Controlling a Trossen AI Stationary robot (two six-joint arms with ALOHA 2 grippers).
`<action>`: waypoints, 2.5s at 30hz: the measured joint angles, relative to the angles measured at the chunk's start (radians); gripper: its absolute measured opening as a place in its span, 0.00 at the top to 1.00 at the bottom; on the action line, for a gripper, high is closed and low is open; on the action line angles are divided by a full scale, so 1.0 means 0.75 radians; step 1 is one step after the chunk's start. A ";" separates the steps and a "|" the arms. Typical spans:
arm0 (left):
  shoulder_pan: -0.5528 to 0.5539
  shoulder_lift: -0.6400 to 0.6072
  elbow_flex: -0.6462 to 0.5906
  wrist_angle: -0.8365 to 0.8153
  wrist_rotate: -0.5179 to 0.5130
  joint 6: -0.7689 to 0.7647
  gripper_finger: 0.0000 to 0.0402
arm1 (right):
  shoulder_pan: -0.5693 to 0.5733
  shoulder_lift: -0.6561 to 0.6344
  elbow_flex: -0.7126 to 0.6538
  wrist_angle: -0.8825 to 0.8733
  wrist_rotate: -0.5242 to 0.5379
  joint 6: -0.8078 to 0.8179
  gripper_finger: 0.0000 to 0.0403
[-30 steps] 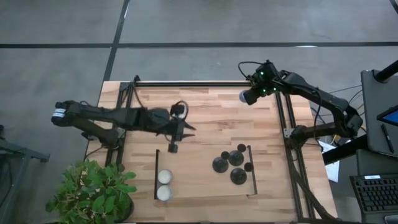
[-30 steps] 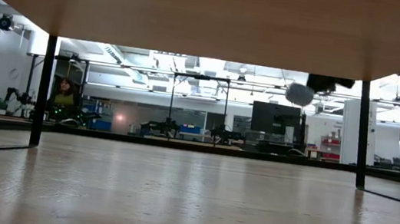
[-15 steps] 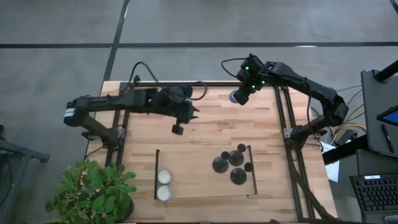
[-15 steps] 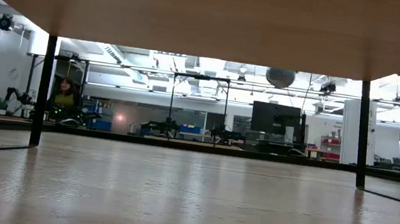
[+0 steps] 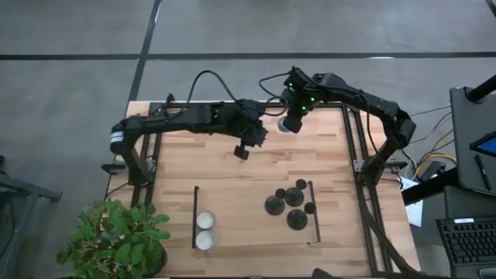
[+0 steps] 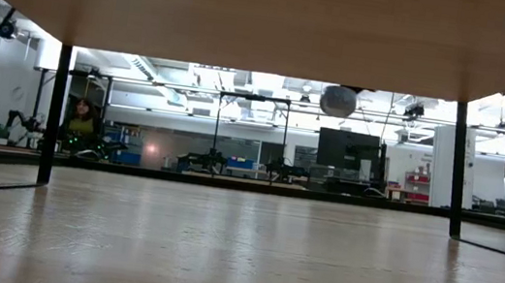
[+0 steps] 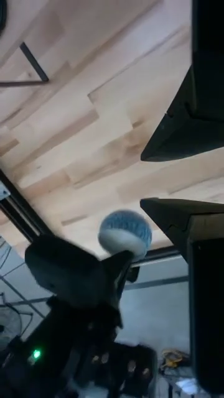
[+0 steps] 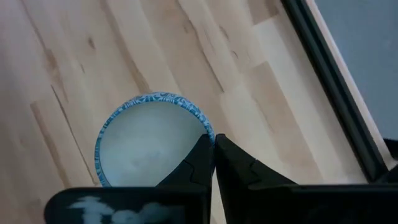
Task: Pick & Place candle stick holders
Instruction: Put the scented candle on the shelf
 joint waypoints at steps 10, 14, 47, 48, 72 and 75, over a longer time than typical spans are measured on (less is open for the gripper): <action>0.016 0.119 0.078 -0.002 0.000 0.062 0.74 | 0.086 -0.029 0.034 0.035 0.004 -0.244 0.98; 0.025 0.120 0.075 0.035 -0.001 0.068 0.74 | 0.126 -0.032 0.062 0.038 -0.001 -0.295 0.98; 0.137 0.130 0.072 0.051 0.314 0.058 0.74 | 0.169 -0.033 0.069 0.010 -0.181 -0.265 0.98; 0.137 0.130 0.072 0.058 0.315 0.063 0.74 | 0.169 -0.033 0.069 0.012 -0.181 -0.265 0.98; 0.137 0.159 0.072 0.064 0.344 0.132 0.74 | 0.174 -0.033 0.066 0.044 -0.217 -0.269 0.98; 0.137 0.163 0.072 0.067 0.362 0.136 0.74 | 0.174 -0.033 0.066 0.043 -0.218 -0.265 0.98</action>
